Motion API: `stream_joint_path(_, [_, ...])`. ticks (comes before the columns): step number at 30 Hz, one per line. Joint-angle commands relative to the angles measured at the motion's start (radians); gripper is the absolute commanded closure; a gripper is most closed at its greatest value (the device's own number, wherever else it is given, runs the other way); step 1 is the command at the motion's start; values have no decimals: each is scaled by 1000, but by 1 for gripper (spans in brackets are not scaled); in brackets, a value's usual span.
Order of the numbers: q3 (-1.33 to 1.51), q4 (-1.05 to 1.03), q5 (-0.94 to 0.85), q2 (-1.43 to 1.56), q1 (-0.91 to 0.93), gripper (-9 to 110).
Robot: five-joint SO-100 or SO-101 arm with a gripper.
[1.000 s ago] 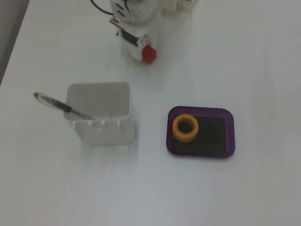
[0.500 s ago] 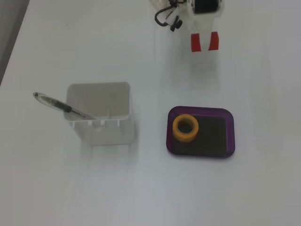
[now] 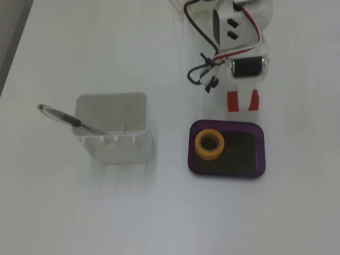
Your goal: Pick up the red cube and place it in the box.
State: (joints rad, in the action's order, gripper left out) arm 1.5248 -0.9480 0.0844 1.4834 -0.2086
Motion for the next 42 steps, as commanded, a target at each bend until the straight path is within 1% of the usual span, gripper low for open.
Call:
stream_joint_path(1, [-206, 8, 5, -112, -3, 102])
stream_joint_path(9, [-454, -35, 5, -347, -3, 102])
stream_joint_path(15, [-592, -83, 5, -456, -3, 102])
stream_joint_path(21, [-638, -100, -3, -517, -2, 102])
stream_joint_path(29, [-637, -106, -5, -518, 51, 101])
stream_joint_path(31, [-638, -143, -5, -514, 51, 97])
stream_joint_path(35, [-646, -206, -6, -509, 49, 82])
stream_joint_path(37, [-683, -264, -5, -511, 49, 77])
stream_joint_path(39, [-732, -325, 3, -511, 48, 75])
stream_joint_path(42, [-848, -425, 0, -509, 40, 75])
